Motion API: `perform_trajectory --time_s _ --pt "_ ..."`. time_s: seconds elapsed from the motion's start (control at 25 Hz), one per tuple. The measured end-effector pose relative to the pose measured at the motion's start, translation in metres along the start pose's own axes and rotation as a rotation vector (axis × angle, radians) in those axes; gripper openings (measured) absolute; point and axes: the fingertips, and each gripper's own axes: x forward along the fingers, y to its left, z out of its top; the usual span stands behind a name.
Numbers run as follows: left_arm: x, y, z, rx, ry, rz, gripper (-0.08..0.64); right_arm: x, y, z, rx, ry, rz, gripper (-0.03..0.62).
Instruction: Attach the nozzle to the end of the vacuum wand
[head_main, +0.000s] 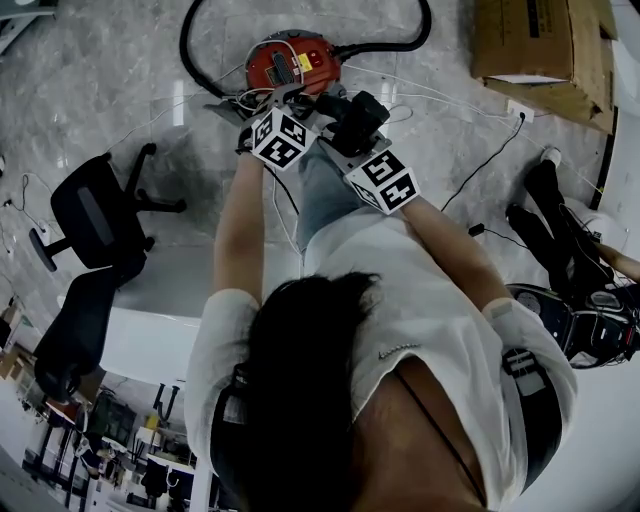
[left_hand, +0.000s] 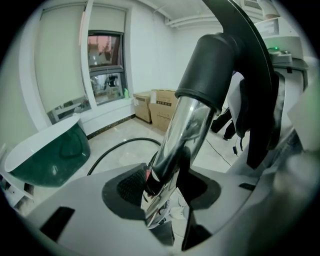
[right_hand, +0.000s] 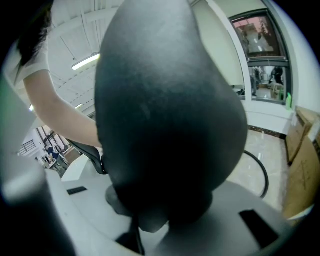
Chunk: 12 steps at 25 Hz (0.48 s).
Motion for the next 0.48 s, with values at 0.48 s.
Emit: perform_trajectory --time_s 0.48 --pt "0.0025 -0.0024 -0.0005 0.005 0.001 -0.016 0.184 -0.0006 0.0002 -0.0030 0.002 0.005 0.018 0.112"
